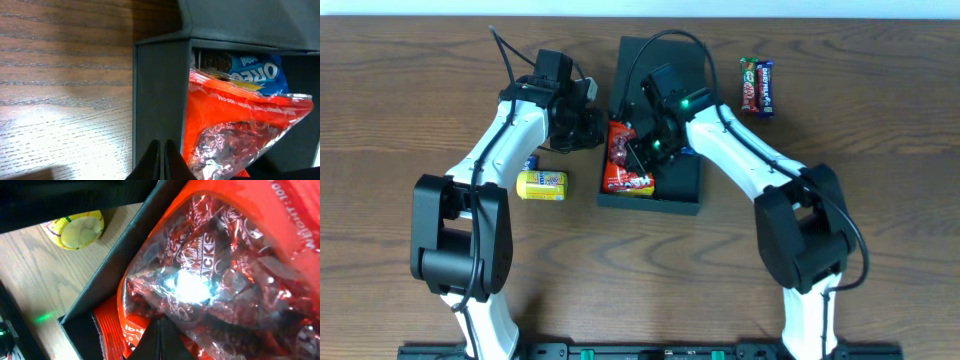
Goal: Pack container
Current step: 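Push the red bag down into the box with the right gripper, then reach the left gripper to the yellow candy tub and grasp it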
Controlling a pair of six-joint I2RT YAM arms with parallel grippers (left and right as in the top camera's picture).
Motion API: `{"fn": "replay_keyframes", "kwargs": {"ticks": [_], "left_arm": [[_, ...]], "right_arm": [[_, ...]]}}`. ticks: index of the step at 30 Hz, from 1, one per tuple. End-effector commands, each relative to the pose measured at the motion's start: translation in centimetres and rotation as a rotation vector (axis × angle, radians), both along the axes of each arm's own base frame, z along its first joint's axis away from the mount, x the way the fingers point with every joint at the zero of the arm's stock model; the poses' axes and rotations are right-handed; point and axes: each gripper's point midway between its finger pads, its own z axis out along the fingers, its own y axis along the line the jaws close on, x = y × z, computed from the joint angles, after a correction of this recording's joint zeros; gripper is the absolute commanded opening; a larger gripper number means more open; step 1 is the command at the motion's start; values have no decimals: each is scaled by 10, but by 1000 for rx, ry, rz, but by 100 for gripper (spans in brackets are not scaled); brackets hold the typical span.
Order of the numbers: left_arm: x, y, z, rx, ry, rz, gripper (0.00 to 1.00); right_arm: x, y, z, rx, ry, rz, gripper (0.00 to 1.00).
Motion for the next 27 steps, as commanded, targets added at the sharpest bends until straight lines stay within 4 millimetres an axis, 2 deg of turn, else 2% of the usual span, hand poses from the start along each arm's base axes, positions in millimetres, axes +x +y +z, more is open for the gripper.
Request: {"fn": "replay_keyframes", "kwargs": {"ticks": [1,5,8,10,14,17,18,20,23,27], "left_arm": [[-1,2,-4,5,10,4,6],[-1,2,-4,5,10,3,6],[0,2,-4,5,8,4,6],[1,2,-2,4,3,6,6],[9,10,7,6,-11,25,6],[15,35,18,79,-15,77,6],[16,50,24,127,-14,104,6],[13,70,37,188,-34,97,6],[6,96,53,281,-71,80,6],[-4,119,66,396,-99,23,6]], "right_arm": [[-9,6,-12,-5,21,38,1],[-6,3,-11,-4,20,30,2],[2,-1,2,6,2,13,1],[12,-5,23,26,-35,-4,1],[36,-17,85,89,-167,-43,2],[48,-37,132,130,-291,-63,1],[51,-50,150,140,-334,-82,1],[57,-71,172,149,-380,-129,2],[65,-102,190,145,-425,-190,2],[75,-138,193,124,-433,-260,1]]}}
